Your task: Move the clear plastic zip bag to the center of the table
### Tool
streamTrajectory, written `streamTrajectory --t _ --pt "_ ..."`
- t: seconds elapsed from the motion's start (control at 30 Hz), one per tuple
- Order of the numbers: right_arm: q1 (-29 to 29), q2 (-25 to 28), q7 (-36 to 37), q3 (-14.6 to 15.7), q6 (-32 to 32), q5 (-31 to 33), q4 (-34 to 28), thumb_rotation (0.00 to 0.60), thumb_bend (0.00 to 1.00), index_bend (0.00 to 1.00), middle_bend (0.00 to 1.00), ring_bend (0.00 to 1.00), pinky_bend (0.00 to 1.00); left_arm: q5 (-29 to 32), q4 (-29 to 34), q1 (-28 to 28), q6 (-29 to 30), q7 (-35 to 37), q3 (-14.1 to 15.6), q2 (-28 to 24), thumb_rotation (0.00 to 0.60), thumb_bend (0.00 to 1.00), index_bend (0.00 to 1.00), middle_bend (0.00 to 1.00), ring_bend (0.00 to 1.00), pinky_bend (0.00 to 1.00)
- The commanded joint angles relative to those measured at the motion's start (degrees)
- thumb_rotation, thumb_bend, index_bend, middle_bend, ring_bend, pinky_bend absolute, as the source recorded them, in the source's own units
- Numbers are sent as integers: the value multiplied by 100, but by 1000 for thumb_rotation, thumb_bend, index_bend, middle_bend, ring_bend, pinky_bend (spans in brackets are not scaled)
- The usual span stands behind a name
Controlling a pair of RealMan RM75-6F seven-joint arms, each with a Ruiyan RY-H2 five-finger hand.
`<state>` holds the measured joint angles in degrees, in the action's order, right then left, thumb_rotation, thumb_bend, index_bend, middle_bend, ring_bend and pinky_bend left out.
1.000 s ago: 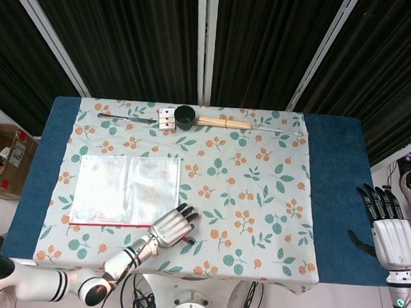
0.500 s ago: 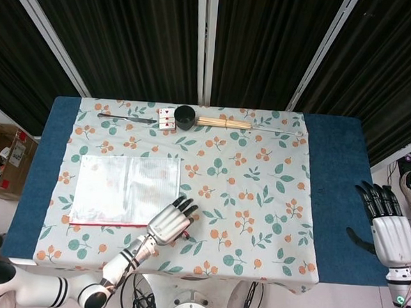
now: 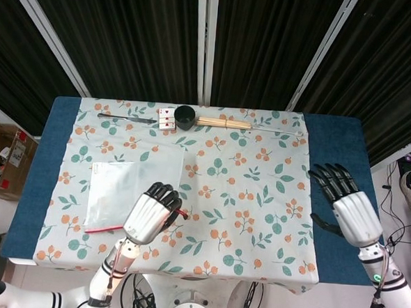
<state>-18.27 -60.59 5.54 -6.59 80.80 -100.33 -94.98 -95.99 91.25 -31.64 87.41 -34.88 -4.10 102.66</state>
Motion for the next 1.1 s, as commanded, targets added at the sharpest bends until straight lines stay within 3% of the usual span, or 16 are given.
streamTrajectory --t 0.03,0.27,0.47,0.73,1.1 --pt "-583 171 119 -200 -613 -155 -402 600 127 25 67 0 50 -283 8 113 246 -162 -134 68 600 401 747 667 550 632" --pt "-1784 86 122 -551 -2156 195 -871 600 127 60 91 0 50 -576 212 235 441 -445 -241 108 600 394 752 792 692 732" --pt "-2737 -422 288 -847 -3149 638 -712 600 139 164 120 0 51 -688 288 300 407 -477 -250 110 600 394 755 838 737 741" --pt "-3599 -1082 850 -994 -3905 1079 -271 600 158 280 139 0 53 -728 359 415 389 -435 -291 29 600 394 759 838 738 741" --pt "-4271 -1659 1563 -988 -4188 1202 306 600 176 308 157 0 53 -762 346 524 353 -325 -354 -5 600 392 761 837 737 737"
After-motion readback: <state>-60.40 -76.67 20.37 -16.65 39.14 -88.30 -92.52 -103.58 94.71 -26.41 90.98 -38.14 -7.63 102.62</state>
